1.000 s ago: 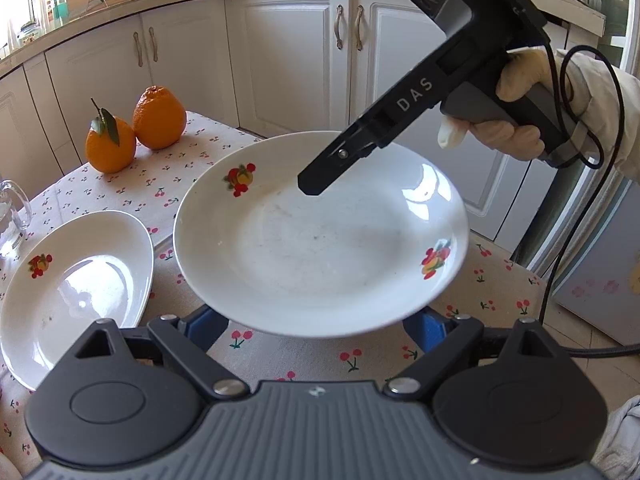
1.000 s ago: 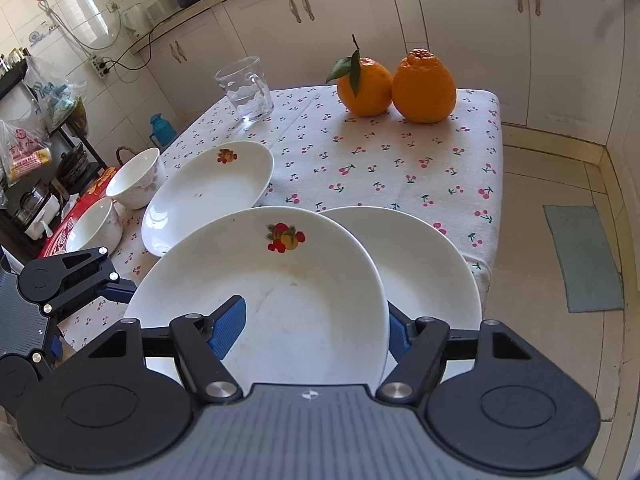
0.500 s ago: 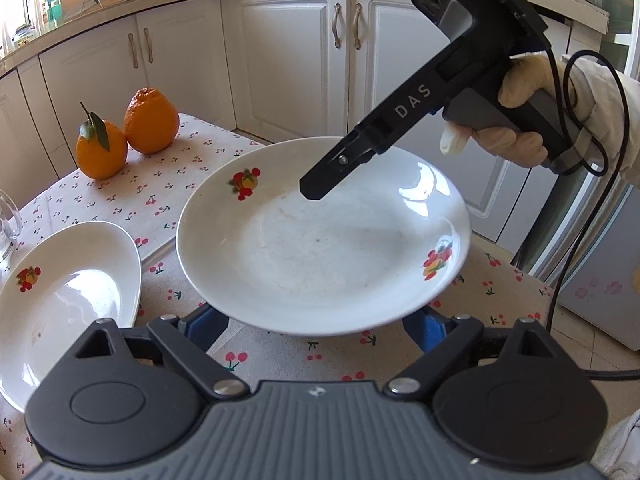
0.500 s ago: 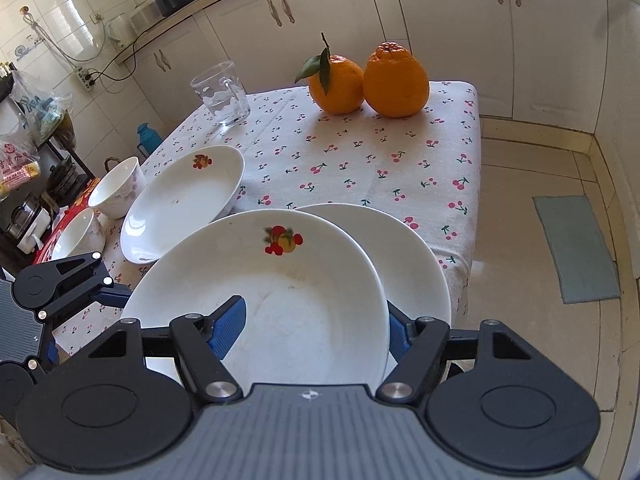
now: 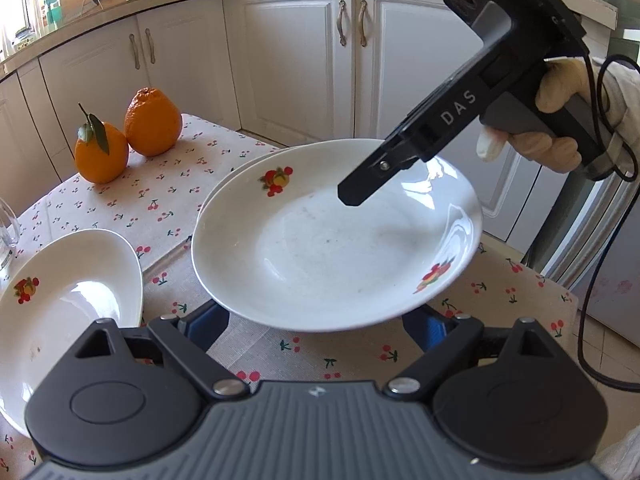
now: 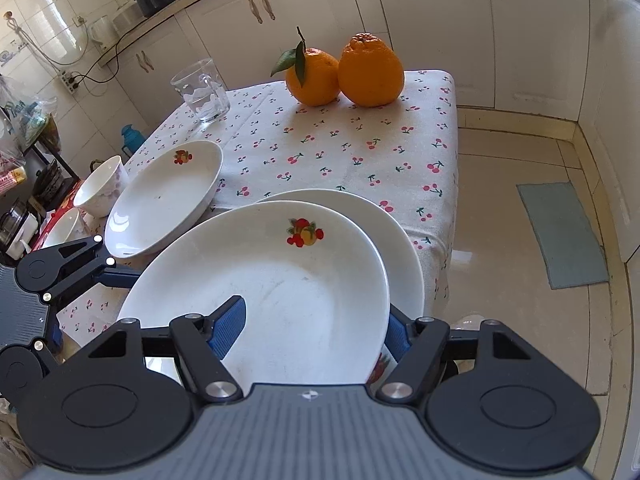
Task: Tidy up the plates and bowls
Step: 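Lower the flower plate onto the stained plate and open the right gripper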
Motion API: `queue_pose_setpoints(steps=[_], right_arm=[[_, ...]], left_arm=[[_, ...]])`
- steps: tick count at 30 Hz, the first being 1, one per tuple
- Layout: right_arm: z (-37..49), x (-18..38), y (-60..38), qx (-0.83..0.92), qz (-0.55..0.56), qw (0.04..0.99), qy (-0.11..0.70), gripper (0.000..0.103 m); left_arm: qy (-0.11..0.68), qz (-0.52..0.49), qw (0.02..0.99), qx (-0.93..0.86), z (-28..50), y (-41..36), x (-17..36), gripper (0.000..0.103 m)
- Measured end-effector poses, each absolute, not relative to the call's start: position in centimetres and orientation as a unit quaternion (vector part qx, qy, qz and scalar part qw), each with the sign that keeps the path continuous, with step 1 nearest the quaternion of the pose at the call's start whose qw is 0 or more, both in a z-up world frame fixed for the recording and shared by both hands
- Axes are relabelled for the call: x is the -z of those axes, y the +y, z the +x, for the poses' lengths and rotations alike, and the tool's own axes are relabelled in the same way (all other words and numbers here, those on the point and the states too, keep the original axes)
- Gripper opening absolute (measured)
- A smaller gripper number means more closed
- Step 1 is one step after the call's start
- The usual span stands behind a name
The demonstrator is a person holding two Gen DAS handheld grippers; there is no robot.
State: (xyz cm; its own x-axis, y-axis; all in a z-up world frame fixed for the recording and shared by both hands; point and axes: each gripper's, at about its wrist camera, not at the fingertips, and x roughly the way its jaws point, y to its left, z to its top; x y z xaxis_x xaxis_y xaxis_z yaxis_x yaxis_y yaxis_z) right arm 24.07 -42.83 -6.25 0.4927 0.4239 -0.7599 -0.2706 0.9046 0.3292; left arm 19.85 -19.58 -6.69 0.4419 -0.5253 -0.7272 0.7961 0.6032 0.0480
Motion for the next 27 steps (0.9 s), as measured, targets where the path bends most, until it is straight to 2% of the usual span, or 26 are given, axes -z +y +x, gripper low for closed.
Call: queue_pose_setpoints(steps=[27], right_arm=[[20.9, 4.8, -42.0, -0.15, 0.045, 0.87, 0.468, 0.077]], left_arm=[[0.326, 0.182, 0.835, 0.404, 19.0, -18.9, 5.8, 0.093]])
